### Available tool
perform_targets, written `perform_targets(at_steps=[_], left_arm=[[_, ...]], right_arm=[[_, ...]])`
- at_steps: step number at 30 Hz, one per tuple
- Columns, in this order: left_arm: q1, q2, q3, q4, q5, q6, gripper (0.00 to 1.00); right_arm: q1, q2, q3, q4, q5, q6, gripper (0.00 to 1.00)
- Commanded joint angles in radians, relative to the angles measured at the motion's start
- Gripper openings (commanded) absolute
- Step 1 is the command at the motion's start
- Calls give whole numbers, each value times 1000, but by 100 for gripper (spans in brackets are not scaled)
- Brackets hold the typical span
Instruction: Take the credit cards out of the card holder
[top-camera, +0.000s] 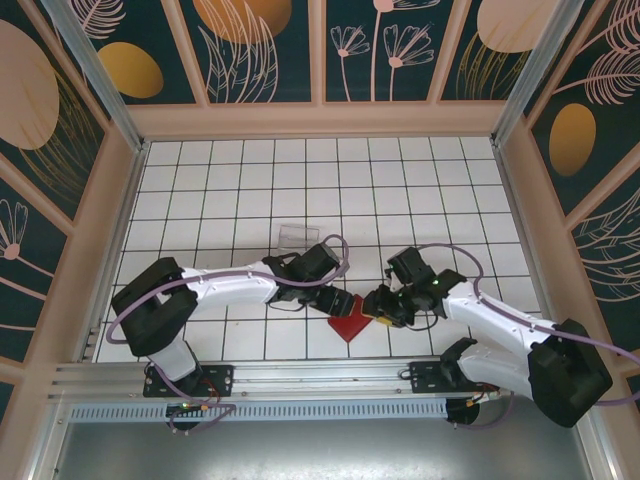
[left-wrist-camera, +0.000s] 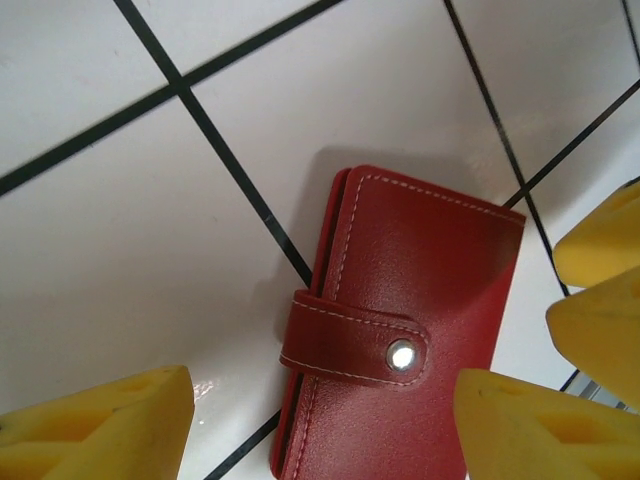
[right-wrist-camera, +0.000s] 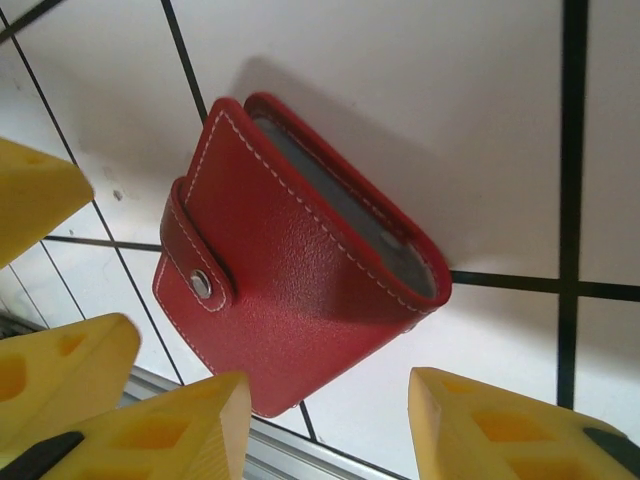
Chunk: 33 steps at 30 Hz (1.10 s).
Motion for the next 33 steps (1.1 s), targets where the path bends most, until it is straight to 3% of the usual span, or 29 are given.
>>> perform_targets(at_steps=[1, 16, 30, 33], left_arm=[[-12, 9, -2, 38, 25, -3, 70], [-2, 17, -68, 140, 70, -80, 71], [95, -123, -252, 281, 152, -170, 67], [96, -132, -262, 281, 151, -181, 66]], right_arm=[[16, 15, -24, 57, -41, 32, 46], [36, 109, -29, 169, -50, 47, 47], [36, 290, 125, 305, 4, 30, 45], [36, 273, 141, 246, 57, 28, 45]])
